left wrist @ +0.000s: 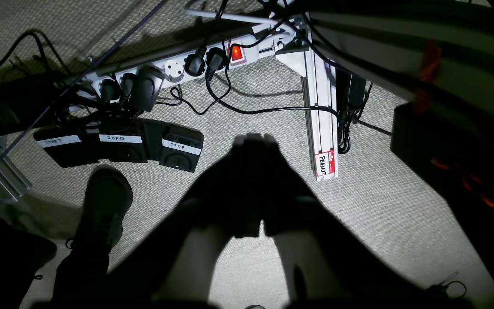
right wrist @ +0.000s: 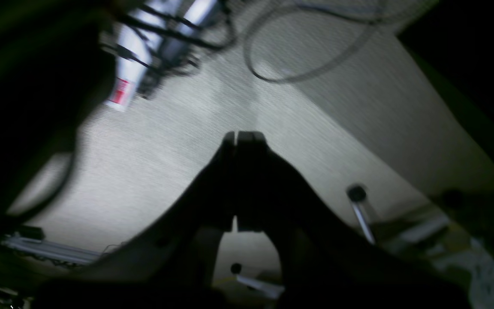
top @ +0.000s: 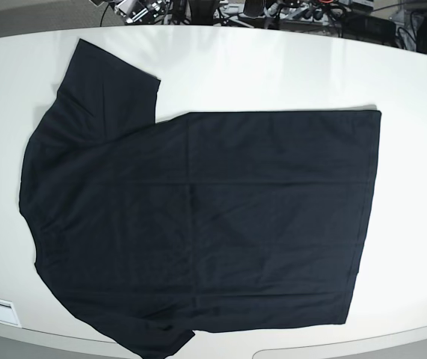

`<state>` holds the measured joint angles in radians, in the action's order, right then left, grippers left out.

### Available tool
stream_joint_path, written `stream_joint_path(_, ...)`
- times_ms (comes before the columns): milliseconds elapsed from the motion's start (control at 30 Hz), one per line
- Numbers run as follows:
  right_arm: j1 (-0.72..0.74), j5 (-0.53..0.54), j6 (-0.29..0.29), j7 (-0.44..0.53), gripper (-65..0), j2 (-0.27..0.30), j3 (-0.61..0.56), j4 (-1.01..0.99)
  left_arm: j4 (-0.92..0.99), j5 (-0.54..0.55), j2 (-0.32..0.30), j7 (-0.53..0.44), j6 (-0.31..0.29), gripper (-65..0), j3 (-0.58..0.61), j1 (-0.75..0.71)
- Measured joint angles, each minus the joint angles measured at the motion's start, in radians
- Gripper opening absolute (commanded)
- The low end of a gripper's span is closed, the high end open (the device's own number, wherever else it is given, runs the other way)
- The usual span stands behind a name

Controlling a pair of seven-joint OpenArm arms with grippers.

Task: Fold the T-shirt properly

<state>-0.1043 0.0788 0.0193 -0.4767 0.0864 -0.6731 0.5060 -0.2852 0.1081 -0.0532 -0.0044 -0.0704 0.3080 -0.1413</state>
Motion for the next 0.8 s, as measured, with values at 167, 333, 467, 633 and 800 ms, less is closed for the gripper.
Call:
stream_joint_path(167, 0.0, 0.053, -0.01, -0.003, -65.0, -0.001, 0.001, 0.0, -0.009, 0.0, 0.0, 0.0, 0.0, -65.0, 0.0, -0.002)
stream_joint_path(333, 0.0, 0.054, -0.076, 0.008, -65.0, -0.006, 0.101, 0.0, -0.021, 0.0, 0.0, -0.003, 0.0, -65.0, 0.0, -0.011)
stream_joint_path(467, 0.0, 0.043, -0.138, 0.016, -65.0, -0.001, 0.226, 0.0, -0.021, 0.0, 0.0, -0.003, 0.0, -65.0, 0.0, -0.01)
stream_joint_path(633, -0.004, 0.019, -0.198, 0.02, -65.0, -0.007, 0.303, 0.0, -0.023, 0.0, 0.0, -0.002, 0.0, -65.0, 0.0, -0.011)
stream_joint_path(800, -0.011, 0.015, -0.234, -0.019, -65.0, -0.005, 0.304, 0.007, -0.089, 0.0, -0.009, 0.097, -0.001, -65.0, 0.0, -0.021)
